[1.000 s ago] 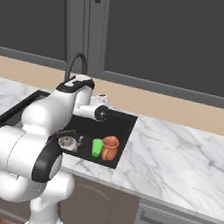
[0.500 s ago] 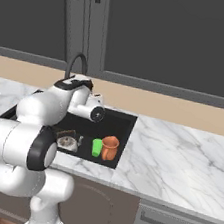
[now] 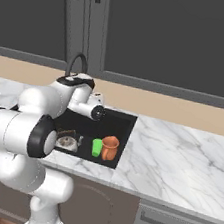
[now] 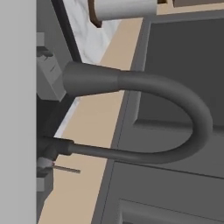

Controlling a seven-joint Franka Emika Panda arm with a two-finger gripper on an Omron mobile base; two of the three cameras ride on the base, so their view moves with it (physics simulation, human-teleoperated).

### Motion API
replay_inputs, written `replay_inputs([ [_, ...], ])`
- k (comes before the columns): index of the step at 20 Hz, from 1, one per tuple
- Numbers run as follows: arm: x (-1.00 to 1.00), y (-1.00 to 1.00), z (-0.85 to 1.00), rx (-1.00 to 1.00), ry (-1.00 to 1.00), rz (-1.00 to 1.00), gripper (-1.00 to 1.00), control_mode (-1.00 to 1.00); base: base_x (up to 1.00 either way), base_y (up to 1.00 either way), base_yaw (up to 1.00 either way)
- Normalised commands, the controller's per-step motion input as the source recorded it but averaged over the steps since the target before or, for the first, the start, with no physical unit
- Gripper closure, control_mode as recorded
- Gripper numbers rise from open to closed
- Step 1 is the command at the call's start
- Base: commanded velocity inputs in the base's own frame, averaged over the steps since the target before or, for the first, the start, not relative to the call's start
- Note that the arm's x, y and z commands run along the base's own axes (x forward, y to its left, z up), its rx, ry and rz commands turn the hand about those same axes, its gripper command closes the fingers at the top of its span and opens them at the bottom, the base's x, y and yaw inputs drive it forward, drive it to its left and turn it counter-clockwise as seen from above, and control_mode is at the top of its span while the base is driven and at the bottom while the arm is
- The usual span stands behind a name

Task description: Pick the kettle and jug and place them in the sink. Then turn on the water.

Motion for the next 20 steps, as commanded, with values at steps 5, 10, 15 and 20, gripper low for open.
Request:
replay_inputs([
  [5,0.32,0.0,-0.2,0.0,0.0,0.0,-1.0,-1.0,0.0,0.0,0.0],
  [10,0.23,0.0,-0.21,0.0,0.0,0.0,-1.0,-1.0,0.0,0.0,0.0],
  [15,0.26,0.03,-0.03,0.0,0.01,0.0,-1.0,-1.0,0.0,0.0,0.0],
  [20,0.26,0.11,0.0,0.0,0.02,0.0,-1.0,-1.0,0.0,0.0,0.0],
])
